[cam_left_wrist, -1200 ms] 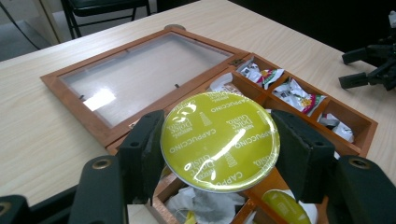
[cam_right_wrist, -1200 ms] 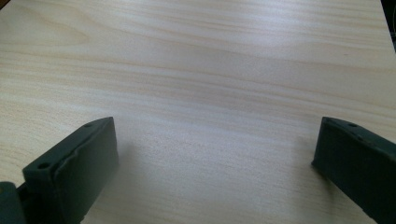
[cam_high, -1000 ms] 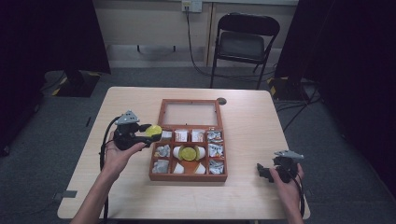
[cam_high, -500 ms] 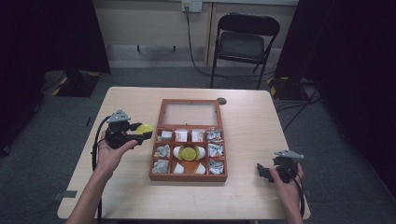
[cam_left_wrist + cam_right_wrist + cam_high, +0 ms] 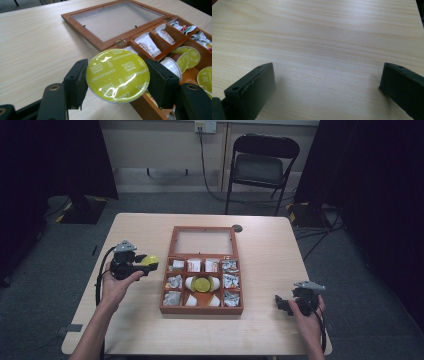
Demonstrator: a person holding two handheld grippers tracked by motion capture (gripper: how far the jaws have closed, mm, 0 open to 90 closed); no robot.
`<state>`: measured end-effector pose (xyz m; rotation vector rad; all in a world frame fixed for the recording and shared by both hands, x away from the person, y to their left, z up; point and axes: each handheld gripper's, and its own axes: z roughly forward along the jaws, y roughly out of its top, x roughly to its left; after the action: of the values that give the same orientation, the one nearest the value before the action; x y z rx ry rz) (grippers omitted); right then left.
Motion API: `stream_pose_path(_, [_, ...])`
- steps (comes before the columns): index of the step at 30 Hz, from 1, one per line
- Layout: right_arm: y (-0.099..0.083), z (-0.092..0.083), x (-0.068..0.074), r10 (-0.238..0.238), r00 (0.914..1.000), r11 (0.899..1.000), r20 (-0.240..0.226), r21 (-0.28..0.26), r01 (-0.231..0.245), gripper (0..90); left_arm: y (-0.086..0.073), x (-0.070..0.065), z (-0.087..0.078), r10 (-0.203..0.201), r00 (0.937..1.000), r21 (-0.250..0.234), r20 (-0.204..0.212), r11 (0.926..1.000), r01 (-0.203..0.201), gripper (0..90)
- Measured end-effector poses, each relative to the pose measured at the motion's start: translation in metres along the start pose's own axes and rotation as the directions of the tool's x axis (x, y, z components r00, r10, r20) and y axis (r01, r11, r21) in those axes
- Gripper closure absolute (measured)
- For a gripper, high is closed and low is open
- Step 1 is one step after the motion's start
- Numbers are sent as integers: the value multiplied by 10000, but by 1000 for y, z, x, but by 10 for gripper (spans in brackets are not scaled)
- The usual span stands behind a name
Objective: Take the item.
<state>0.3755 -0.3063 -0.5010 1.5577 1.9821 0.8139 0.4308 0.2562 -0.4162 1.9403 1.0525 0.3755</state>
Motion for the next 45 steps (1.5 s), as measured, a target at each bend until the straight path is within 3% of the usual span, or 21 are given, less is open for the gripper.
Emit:
stream_pose_path(12, [0, 0, 0, 0, 10000, 10000, -1, 3, 0, 0, -18, 11, 20, -178, 9995, 693, -243, 9974, 194, 380])
stream_pose_path(21, [0, 0, 0, 4, 10000, 10000, 1, 3, -4, 0, -26, 13, 34, -25, 9993, 1252, -371, 9921, 71, 380])
stream_pose_path(35, [0, 0, 0, 4, 10000, 10000, 1, 3, -4, 0, -34, 16, 44, -22, 9987, 1654, -511, 9862, 106, 379])
stream_pose_path(38, [0, 0, 0, 0, 10000, 10000, -1, 2, 0, 0, -35, 14, 48, 105, 9986, 1927, -523, 9813, -2, 379])
stream_pose_path(45, [0, 0, 0, -11, 10000, 10000, -3, 18, 11, 0, -35, 13, 50, -28, 9988, 1872, -487, 9823, 119, 378])
